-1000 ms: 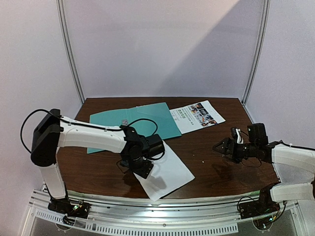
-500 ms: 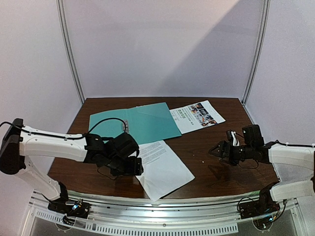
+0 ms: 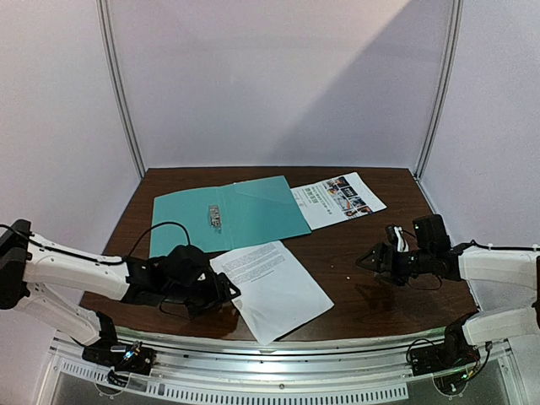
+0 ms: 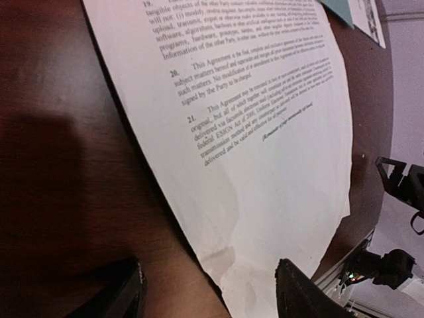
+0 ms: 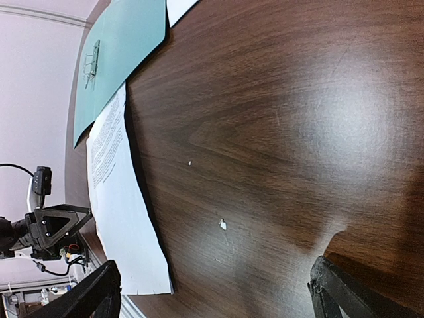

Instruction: Put the files into the folder

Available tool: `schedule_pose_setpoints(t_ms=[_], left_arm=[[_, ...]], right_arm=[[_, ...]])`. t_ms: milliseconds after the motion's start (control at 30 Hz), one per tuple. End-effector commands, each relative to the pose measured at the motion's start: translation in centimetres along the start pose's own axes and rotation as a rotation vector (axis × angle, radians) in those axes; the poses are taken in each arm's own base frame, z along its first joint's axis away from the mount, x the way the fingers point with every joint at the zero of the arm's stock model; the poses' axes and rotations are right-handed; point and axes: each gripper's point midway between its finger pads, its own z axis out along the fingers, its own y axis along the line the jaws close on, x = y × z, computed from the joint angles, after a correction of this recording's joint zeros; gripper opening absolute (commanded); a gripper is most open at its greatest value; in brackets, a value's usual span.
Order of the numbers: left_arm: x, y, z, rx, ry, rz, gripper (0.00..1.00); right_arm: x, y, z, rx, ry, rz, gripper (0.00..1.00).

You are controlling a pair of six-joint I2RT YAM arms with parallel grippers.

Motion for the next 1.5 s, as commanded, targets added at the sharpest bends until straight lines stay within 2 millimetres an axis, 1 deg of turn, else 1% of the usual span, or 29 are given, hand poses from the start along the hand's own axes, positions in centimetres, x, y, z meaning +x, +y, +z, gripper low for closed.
schedule_pose_setpoints(t_ms=[0, 233, 567, 700, 767, 867, 1033, 1100, 1200, 1367, 1467], left_arm=[[-0.3, -1.0, 0.2, 0.116, -0.014, -0.1, 0.65], [-0.4, -0.4, 0.5, 0.136, -0.031, -0.159, 0.61], [-0.6, -1.0, 1.7, 0.175, -0.05, -0.191, 0.52], [-0.8, -1.1, 2.0, 0.188, -0.065, -0.209, 0.47], [-0.8, -1.3, 2.3, 0.197, -0.069, -0.215, 0.44], [-0.9, -1.5, 2.6, 0.212, -0.079, -0.222, 0.36], [-1.4, -2.4, 2.8, 0.258, -0.107, -0.223, 0.27], [-1.7, -2.7, 2.8, 0.257, -0.122, -0.21, 0.19], [-2.0, -3.0, 2.9, 0.256, -0.135, -0.196, 0.01], [-1.5, -2.9, 2.7, 0.183, -0.116, -0.14, 0.0], [-1.1, -2.5, 1.9, 0.133, -0.097, -0.102, 0.0]], right_arm=[[-0.5, 0.3, 0.2, 0.007, -0.01, -0.011, 0.99], [-0.1, 0.0, 0.5, 0.012, 0.005, -0.007, 0.99], [0.6, -0.1, 0.9, 0.012, 0.027, -0.008, 0.97], [0.7, -0.1, 0.9, 0.011, 0.029, -0.008, 0.96], [0.7, -0.1, 0.9, 0.011, 0.032, -0.008, 0.96], [0.9, -0.2, 1.0, 0.011, 0.036, -0.009, 0.95], [1.2, -0.4, 1.1, 0.011, 0.045, -0.007, 0.94], [1.4, -0.5, 1.1, 0.011, 0.048, -0.004, 0.93], [1.4, -0.5, 1.0, 0.013, 0.05, -0.005, 0.93], [1.2, -0.4, 0.8, 0.021, 0.04, -0.016, 0.92], [0.9, -0.4, 0.6, 0.038, 0.03, -0.028, 0.92]])
